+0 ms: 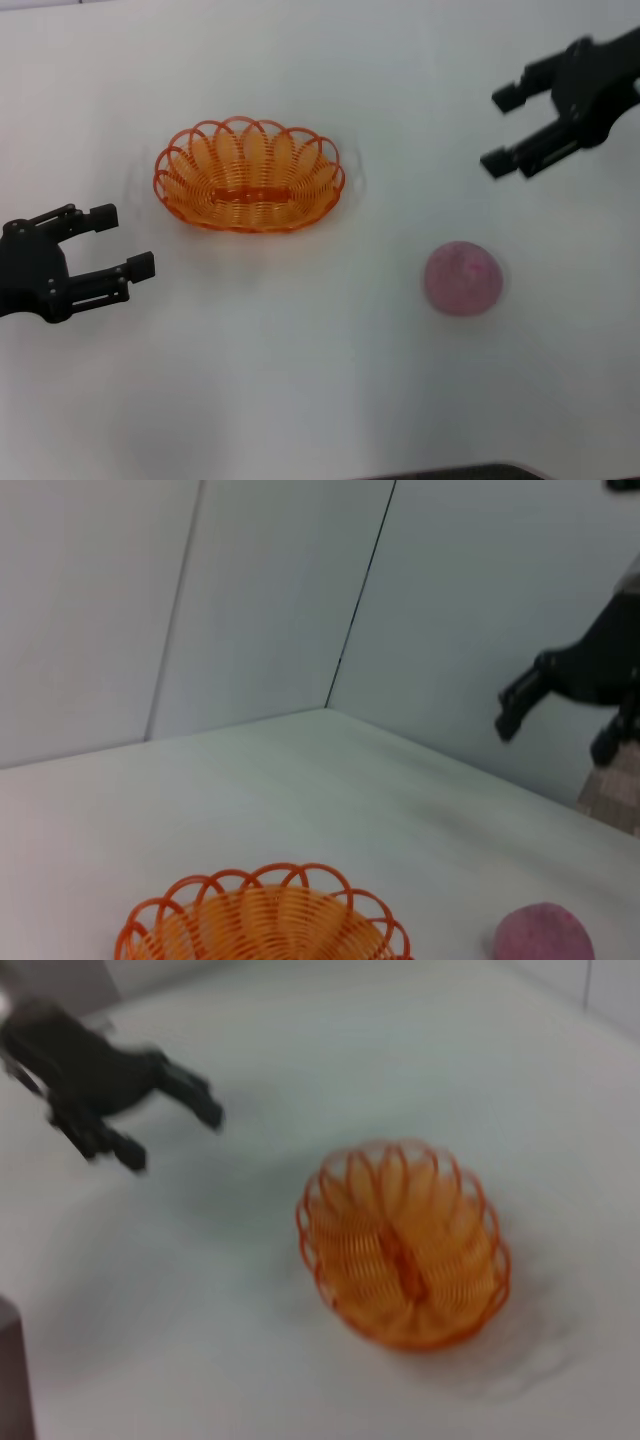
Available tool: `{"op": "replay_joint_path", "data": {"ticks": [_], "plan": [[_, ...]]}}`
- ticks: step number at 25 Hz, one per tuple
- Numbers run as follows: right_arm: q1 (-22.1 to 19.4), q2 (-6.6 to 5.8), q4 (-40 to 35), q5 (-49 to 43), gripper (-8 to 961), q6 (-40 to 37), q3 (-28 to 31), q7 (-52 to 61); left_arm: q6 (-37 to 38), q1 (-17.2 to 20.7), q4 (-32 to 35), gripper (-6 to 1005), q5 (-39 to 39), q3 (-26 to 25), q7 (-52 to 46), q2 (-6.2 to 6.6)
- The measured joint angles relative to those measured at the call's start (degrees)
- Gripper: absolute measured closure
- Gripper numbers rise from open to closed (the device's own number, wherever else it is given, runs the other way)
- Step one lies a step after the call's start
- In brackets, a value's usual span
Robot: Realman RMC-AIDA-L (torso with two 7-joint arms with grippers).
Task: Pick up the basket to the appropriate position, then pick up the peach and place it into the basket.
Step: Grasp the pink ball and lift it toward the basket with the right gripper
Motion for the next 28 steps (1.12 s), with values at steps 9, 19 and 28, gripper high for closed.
{"op": "replay_joint_path", "data": {"ticks": [9,19,28], "plan": [[-0.2,4.6,5.2,-10.6,5,6.2,-9.6,0.6,0.2,-0.5,0.0,161,0.3,0.0,0.2,0.04],[1.0,4.37,14.9,-12.9,13,13.7,-18.7,2.0,0.3,0.0,0.0,162,0.3,-0.1,0.3,0.0],[2.1,4.26,16.1,-13.3,367,13.5,-19.1,3.1,0.0,0.0,-0.2,164,1.5,-0.2,0.4,0.0]]}}
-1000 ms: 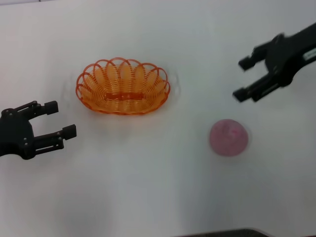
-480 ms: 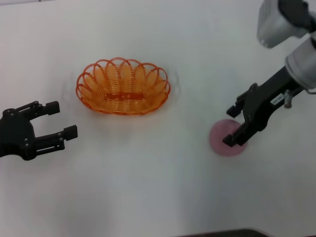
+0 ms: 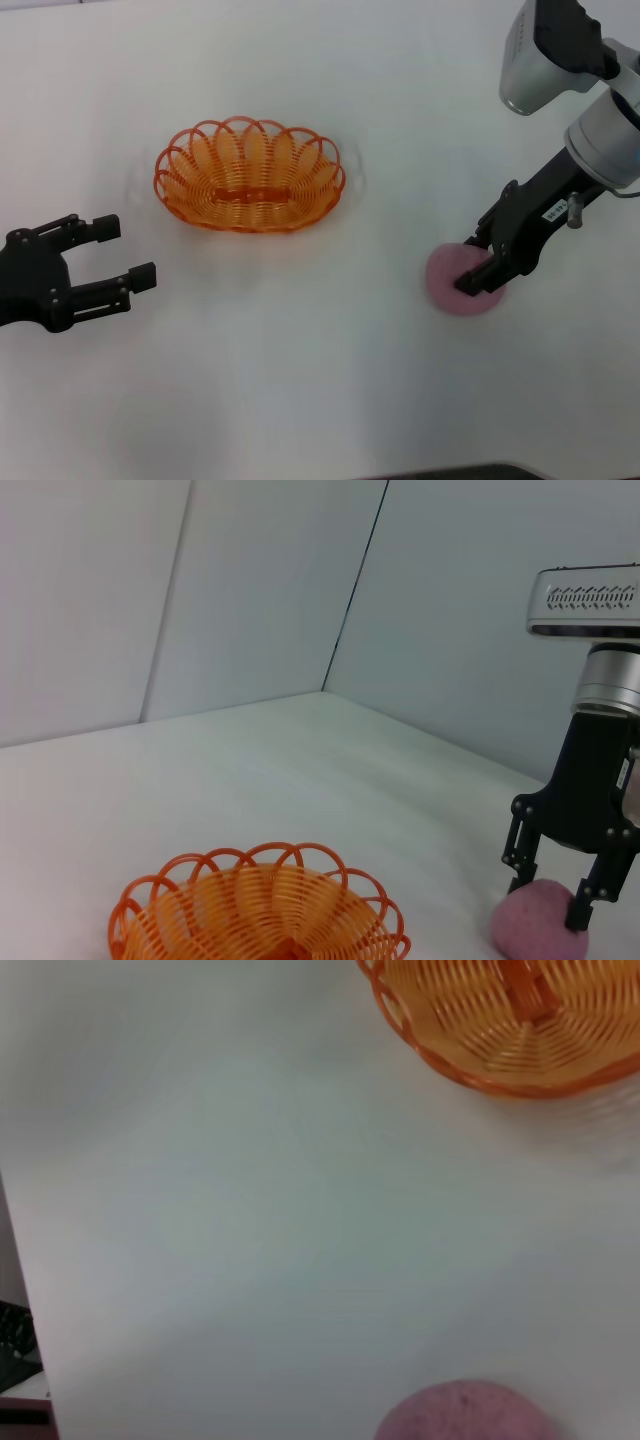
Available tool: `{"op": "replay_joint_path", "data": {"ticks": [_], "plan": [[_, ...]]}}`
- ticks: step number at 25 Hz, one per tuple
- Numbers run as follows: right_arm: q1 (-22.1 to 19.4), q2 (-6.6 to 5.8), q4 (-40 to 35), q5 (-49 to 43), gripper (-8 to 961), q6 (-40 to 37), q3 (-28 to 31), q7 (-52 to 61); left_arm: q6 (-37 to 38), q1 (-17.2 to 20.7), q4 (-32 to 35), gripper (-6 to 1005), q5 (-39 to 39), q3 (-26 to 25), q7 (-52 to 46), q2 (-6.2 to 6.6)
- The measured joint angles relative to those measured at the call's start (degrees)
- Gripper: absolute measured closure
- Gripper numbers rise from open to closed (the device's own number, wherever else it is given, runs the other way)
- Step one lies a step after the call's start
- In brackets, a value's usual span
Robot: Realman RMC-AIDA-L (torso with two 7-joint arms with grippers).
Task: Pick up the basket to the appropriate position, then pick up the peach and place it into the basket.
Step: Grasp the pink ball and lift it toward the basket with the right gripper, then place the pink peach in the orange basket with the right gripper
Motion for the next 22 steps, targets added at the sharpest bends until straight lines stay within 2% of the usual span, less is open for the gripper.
{"op": "replay_joint_path", "data": {"ticks": [8,14,16,17,18,22], "plan": [[0.1,0.05,-0.6,1.3,561,-1.1,0.7,-0.6,0.1,0.0,0.0,168,0.0,-0.2,0.0,0.0],[-0.2,-1.09,-1.1,11.8,680,-3.1,8.5,-5.4,0.1,-0.2,0.0,168,0.0,-0.2,0.0,0.0],[-0.6,-0.96,0.0,15.6,713,-1.8,11.2,-7.4,0.1,-0.2,0.0,168,0.0,-0.2,0.0,0.0],[-1.0,-0.44,2.9,19.7,729,0.4,13.2,-10.4,0.2,-0.3,0.0,168,0.0,-0.2,0.0,0.0],[-1.0,-0.44,2.9,19.7,737,0.4,13.2,-10.4,0.2,-0.3,0.0,168,0.0,-0.2,-0.1,0.0],[-1.0,0.27,15.8,30.2,768,8.4,13.6,-20.3,0.2,-0.4,0.0,167,-0.3,-0.2,-0.1,0.0]]}}
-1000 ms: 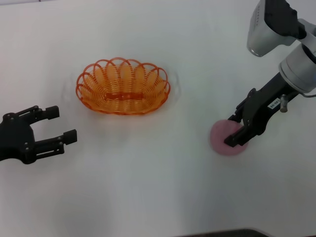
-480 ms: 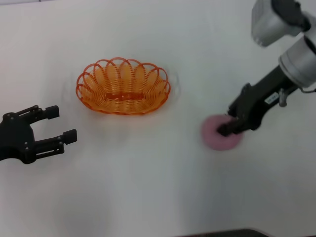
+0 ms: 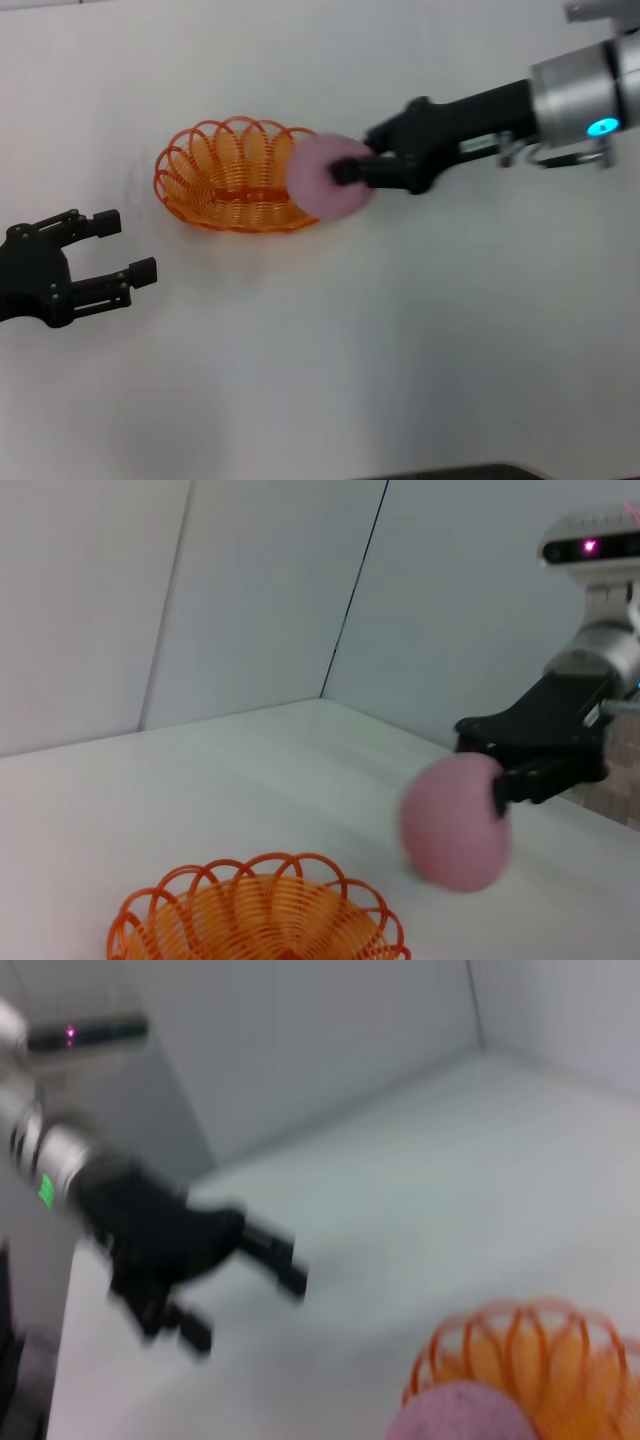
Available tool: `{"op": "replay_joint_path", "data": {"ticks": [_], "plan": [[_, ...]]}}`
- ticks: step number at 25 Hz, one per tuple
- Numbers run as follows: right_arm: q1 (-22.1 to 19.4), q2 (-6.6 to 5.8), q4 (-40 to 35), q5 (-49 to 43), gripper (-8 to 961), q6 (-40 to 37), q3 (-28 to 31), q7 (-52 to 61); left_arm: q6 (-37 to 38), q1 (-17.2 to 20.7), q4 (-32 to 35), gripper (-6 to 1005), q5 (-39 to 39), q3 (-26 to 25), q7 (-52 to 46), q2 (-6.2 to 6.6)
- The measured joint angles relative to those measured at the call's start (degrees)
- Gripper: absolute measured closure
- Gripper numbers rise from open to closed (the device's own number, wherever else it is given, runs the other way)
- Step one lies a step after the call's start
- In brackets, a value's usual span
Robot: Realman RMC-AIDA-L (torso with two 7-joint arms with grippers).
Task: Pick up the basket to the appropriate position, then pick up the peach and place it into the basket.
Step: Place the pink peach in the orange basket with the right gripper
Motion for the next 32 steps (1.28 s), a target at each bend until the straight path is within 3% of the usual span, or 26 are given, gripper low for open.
{"op": "replay_joint_path", "data": {"ticks": [3,9,13,19,28,32], "plan": [[0.5,0.59,15.1,12.4,792,8.0,-1.3,-14.2,0.0,-0.1,0.0,167,-0.1,0.0,0.0,0.0],[1.5,0.89,27.0,22.6,859,14.3,-2.4,-28.7,0.0,-0.4,0.1,167,-0.2,0.0,0.0,0.0],[2.9,1.23,32.6,25.3,831,17.9,-2.2,-35.6,0.1,-0.7,0.0,167,0.1,0.0,-0.1,0.12],[4.4,1.3,35.4,27.3,788,22.1,-2.0,-36.4,0.2,-0.8,0.0,166,0.1,0.0,-0.2,0.16],[4.7,0.98,34.8,27.4,410,21.4,-2.2,-35.7,0.2,-0.8,0.0,166,0.0,-0.2,-0.3,0.18],[4.7,0.43,29.1,25.6,246,16.8,-3.8,-27.7,0.2,-0.8,0.1,167,0.1,-0.2,-0.4,0.19]]}}
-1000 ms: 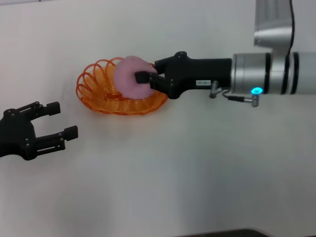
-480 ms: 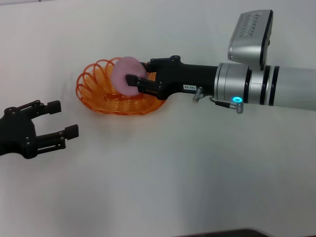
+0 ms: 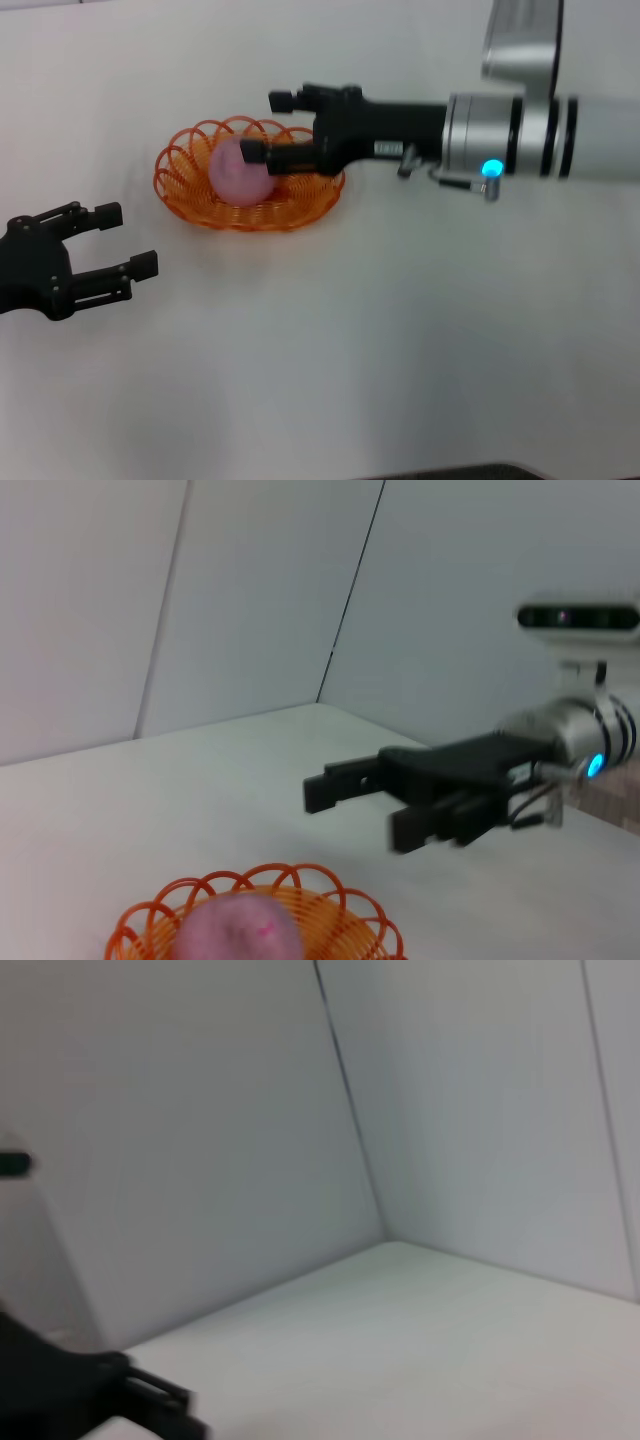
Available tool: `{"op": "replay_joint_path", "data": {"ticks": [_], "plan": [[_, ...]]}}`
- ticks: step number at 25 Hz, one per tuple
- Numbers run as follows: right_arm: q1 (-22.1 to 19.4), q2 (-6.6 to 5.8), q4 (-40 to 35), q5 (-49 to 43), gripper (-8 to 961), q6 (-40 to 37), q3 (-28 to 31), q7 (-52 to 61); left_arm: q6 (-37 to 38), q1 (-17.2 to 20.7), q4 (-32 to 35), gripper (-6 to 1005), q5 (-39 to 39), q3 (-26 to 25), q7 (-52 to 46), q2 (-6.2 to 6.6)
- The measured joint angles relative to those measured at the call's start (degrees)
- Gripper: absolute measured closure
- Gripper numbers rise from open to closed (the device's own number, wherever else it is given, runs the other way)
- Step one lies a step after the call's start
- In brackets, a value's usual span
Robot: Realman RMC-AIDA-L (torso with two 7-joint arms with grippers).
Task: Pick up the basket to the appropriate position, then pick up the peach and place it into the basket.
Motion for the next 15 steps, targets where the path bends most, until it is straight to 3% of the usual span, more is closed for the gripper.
{"op": "replay_joint_path", "data": {"ticks": [4,8,12,15], "plan": [[-1.5,-1.37,-18.3,-9.7,89,-5.8,-5.3,22.0,0.1,0.0,0.1,168,0.2,0.0,0.0,0.07],[-3.2,-2.51,-36.2,-23.9,27,-14.4,-6.6,37.5,0.0,-0.1,0.2,168,0.2,0.1,-0.1,0.08],[-4.0,-2.63,-46.3,-34.5,10,-22.6,-4.4,43.2,0.0,-0.3,0.2,167,0.2,0.1,-0.1,0.13],[-6.9,-1.47,-48.7,-34.2,10,-25.0,-0.8,39.5,0.1,-0.5,0.2,167,0.2,0.0,-0.1,0.18]]}}
